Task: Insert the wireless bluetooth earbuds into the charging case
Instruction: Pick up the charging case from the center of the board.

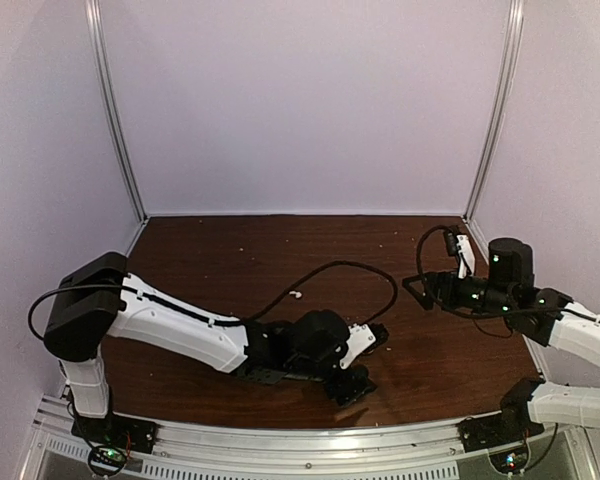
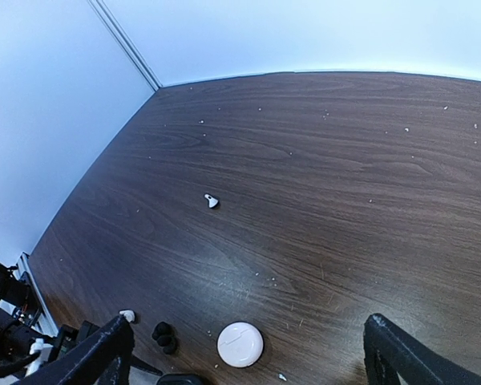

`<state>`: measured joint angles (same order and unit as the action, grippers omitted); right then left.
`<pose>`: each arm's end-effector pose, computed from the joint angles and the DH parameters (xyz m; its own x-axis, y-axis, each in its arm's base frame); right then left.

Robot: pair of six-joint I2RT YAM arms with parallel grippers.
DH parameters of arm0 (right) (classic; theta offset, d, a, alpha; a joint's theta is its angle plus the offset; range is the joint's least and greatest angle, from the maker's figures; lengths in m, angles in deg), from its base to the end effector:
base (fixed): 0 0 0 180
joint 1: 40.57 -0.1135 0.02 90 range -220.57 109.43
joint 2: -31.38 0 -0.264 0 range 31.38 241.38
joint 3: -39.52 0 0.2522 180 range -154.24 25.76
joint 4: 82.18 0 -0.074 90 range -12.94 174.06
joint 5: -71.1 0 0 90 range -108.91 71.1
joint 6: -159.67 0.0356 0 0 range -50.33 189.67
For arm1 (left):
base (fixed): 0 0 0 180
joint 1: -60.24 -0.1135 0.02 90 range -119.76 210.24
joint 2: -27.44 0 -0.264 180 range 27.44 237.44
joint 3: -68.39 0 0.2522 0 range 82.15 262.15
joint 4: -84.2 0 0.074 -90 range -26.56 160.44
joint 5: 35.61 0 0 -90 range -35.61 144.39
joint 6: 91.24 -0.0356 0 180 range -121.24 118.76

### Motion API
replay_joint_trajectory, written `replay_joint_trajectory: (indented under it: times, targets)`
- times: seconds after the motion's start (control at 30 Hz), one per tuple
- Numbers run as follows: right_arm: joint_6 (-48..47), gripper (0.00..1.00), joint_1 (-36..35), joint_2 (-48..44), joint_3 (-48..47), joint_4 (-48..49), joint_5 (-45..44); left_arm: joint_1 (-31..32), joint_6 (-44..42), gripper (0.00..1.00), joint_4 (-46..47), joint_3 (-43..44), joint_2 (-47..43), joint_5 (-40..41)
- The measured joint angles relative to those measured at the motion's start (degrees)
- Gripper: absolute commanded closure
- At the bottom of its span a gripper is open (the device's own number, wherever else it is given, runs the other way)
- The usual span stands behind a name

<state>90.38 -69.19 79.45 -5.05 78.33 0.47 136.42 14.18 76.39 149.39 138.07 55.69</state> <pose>0.1650 0.1035 0.2525 -0.5753 0.0661 -0.8153 -0.5521 0.7040 0.4467 0.1009 -0.4069 0.1693 -0.3970 0.5009 -0.7691 0.8931 0.4040 -0.1978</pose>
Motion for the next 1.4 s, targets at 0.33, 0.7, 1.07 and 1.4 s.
replay_joint_trajectory:
  times: [0.33,0.7,1.07,1.4]
  targets:
    - [-0.1,0.00,0.2,-1.9,0.0,-1.4,-0.4,0.0,1.0,0.26,-4.1,3.9,5.5,3.9]
    - [-0.9,0.00,0.2,-2.5,0.0,-2.6,-1.0,0.0,4.4,0.39,-6.3,4.0,6.4,8.2]
    - [-1.0,0.00,0.2,-2.4,0.0,-3.1,-1.0,0.0,6.2,0.55,-6.5,3.8,7.5,9.9]
    - [-0.9,0.00,0.2,-0.8,0.0,-3.8,1.9,0.0,5.0,0.64,-2.9,-4.2,2.0,14.0]
